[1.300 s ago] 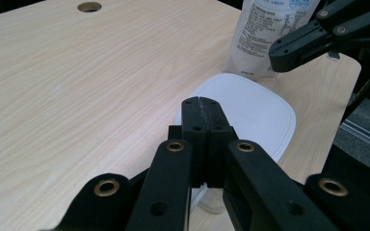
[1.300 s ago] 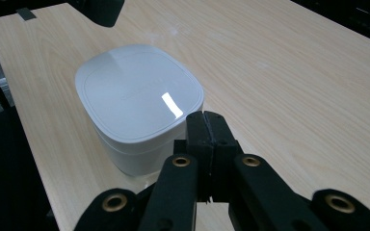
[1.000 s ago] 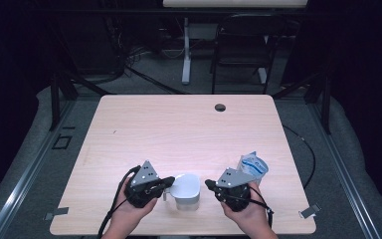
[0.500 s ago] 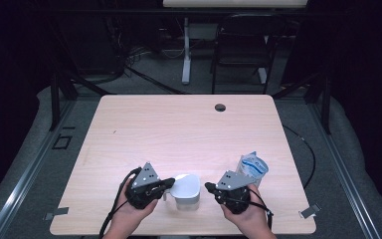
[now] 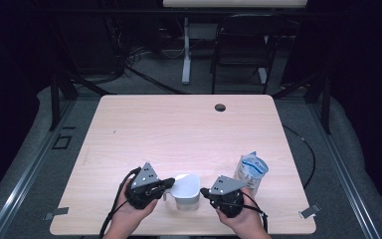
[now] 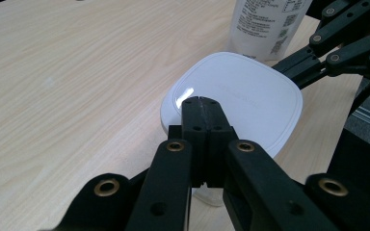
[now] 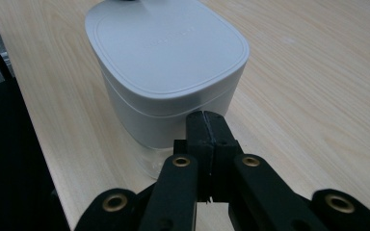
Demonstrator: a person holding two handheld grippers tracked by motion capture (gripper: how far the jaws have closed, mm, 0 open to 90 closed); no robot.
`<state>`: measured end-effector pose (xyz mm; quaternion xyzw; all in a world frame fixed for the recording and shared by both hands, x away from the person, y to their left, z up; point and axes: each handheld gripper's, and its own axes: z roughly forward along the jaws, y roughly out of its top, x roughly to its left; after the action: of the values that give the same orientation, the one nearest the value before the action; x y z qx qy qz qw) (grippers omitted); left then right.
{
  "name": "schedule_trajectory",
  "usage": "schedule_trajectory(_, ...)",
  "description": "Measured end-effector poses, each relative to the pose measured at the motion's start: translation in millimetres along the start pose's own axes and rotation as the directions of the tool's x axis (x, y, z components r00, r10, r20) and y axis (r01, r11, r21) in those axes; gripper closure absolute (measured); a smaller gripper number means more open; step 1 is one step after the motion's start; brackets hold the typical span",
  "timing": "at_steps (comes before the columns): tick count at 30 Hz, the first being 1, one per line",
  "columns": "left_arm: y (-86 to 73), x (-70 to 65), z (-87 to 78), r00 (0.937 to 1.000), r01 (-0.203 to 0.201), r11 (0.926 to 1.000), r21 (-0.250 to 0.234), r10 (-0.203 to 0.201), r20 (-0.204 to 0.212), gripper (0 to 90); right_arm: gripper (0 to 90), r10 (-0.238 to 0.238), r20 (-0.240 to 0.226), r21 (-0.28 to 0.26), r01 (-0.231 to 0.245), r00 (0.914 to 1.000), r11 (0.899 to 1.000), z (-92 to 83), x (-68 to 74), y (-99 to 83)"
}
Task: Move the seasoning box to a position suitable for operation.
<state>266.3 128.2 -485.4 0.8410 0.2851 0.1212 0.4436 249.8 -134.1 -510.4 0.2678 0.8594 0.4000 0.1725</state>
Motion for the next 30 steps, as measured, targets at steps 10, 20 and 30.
schedule_trajectory(10,-0.6,0.5,-0.2,1.0,0.004,1.0,-0.002,-0.004,0.003,90.0,90.0,-0.005,0.002,-0.008,0.005,1.0,1.0,-1.4,0.3,0.1)
schedule_trajectory(20,-1.4,0.6,-0.4,1.0,0.005,0.9999,-0.009,-0.005,-0.001,90.0,90.0,-0.005,0.0,-0.026,0.005,1.0,1.0,-5.1,0.5,2.9)
schedule_trajectory(30,-2.0,0.9,-0.9,1.0,0.006,0.9999,-0.009,-0.006,-0.002,90.0,90.0,0.0,-0.004,-0.033,0.0,1.0,0.999,-6.3,0.4,3.5)
